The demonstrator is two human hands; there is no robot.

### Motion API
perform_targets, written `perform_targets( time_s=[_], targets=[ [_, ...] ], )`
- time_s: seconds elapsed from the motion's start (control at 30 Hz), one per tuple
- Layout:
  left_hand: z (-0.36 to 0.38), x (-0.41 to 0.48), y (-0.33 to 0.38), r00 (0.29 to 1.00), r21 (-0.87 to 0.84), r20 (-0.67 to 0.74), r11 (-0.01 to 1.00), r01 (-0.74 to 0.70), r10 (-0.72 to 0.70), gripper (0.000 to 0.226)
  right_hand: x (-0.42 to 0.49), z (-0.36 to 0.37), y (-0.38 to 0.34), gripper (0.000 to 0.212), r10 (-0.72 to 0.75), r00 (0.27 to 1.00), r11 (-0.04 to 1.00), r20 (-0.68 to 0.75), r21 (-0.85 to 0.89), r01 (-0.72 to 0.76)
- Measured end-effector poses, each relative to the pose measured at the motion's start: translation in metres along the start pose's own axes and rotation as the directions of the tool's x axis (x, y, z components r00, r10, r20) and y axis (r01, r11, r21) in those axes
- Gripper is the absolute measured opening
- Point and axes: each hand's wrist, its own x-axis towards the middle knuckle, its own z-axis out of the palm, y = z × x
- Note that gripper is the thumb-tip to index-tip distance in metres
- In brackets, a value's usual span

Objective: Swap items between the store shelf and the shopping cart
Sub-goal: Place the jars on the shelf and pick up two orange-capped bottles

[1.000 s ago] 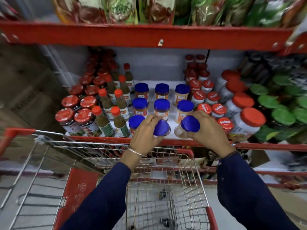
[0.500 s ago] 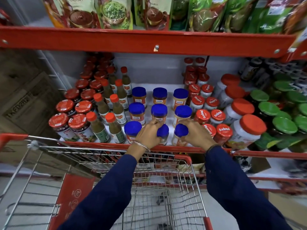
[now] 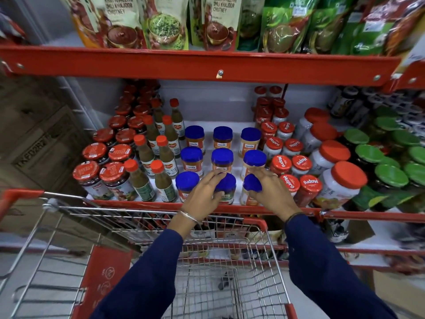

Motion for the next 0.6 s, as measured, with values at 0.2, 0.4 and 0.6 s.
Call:
perform_targets(
  time_s=[0.2, 0.4, 0.6],
  targets=[
    [-0.034, -0.051, -0.024, 0.920, 0.005, -0.381, 0.995, -0.103, 0.097, 0.033, -0.035, 0.026, -0.073, 0.052, -0.050, 0.975, 0.953, -0.218, 0.281, 0.112],
    [-0.083, -0.075, -0.064, 0.766, -0.141, -0.641, 0.989, -0.046, -0.056, 0.033, -0.024, 0.069, -0.148, 0.050, -0.074, 0.968, 0.879, -0.241, 0.442, 0.177],
    [-0.118, -0.066, -0.117, 0.890, -0.369, -0.399, 0.927, 0.066, -0.223, 0.073, 0.019, 0.095, -0.200, 0.058, 0.030, 0.977, 0.897, -0.211, 0.438, 0.067]
  ],
)
